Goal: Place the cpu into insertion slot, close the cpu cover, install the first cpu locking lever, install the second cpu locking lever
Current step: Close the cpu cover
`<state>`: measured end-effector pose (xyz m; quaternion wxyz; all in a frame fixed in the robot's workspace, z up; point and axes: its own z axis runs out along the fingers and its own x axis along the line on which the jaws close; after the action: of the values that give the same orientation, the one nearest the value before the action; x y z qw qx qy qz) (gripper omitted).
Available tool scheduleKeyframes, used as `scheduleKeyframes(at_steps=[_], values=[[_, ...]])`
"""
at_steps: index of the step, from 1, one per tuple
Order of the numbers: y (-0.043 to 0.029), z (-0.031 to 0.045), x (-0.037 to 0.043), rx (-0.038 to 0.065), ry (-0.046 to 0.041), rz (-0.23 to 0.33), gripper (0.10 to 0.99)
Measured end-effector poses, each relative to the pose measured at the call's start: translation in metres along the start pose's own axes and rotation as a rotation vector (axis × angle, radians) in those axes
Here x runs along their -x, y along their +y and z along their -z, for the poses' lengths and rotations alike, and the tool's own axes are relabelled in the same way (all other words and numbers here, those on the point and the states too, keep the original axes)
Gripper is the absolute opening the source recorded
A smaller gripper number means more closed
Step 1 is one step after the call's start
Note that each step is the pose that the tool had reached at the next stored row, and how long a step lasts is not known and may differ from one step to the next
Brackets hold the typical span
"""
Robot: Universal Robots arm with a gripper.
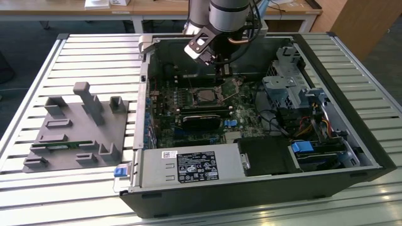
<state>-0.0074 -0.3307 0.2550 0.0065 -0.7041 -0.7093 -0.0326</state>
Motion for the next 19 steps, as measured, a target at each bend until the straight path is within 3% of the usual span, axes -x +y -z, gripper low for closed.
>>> scheduleKeyframes(at_steps=[19], values=[[0.0066,0.0010,-0.0001,0.000,-0.0002,0.000,0.106]])
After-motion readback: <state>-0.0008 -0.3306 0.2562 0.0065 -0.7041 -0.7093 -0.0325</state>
